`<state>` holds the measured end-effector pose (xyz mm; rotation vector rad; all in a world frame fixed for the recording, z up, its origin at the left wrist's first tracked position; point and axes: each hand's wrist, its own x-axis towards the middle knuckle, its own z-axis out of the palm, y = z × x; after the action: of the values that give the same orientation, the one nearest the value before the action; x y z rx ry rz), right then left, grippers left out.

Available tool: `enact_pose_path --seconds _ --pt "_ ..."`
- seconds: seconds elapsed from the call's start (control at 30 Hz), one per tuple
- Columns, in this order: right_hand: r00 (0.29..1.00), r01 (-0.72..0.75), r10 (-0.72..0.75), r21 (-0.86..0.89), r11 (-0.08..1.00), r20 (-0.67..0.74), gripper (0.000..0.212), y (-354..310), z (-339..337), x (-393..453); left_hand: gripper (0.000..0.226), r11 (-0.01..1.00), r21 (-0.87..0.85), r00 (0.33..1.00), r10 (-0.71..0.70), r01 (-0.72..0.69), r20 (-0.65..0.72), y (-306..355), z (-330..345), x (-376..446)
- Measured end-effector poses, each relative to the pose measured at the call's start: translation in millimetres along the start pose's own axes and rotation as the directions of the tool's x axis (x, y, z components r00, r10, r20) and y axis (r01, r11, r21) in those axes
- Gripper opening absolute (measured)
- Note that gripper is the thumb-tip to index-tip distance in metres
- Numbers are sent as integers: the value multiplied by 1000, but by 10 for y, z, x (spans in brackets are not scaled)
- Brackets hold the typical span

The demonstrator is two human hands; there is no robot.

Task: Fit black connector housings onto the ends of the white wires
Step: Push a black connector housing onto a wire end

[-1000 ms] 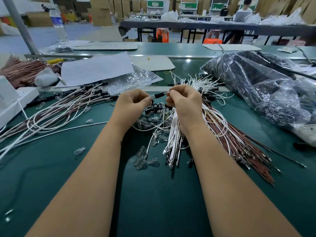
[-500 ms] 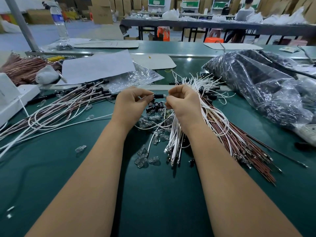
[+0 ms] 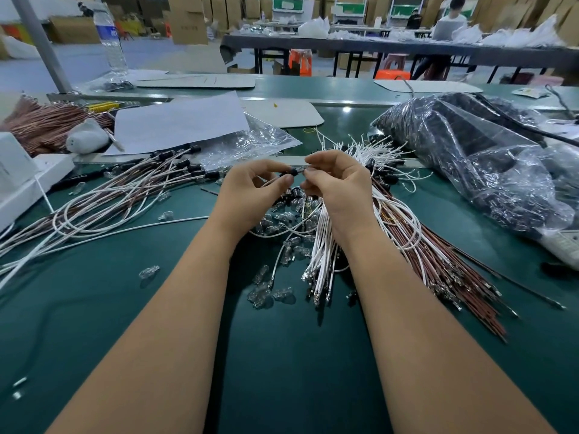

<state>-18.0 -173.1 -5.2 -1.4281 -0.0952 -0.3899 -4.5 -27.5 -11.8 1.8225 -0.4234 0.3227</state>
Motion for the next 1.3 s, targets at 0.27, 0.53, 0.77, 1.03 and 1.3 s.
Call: enact_pose_path --seconds 0.27,0.53,0.77,1.03,1.3 --pt "999 -10 7 -78 997 -47 17 -10 25 -11 13 994 -111 1000 -20 18 -24 -24 -16 21" --pt "994 -113 113 94 989 1 14 -41 29 -22 21 976 -209 997 -60 51 -37 -32 -10 37" --pt "1000 -3 2 -95 996 -12 12 -44 27 -31 21 979 -203 998 -44 36 -36 -15 1 29" --pt "989 130 -143 -277 952 -27 18 -33 54 -52 19 998 -58 998 4 -7 -62 1 25 16" --pt "978 191 -208 -357 914 -11 27 -48 49 -53 18 997 -49 996 -66 64 -52 -2 -9 22"
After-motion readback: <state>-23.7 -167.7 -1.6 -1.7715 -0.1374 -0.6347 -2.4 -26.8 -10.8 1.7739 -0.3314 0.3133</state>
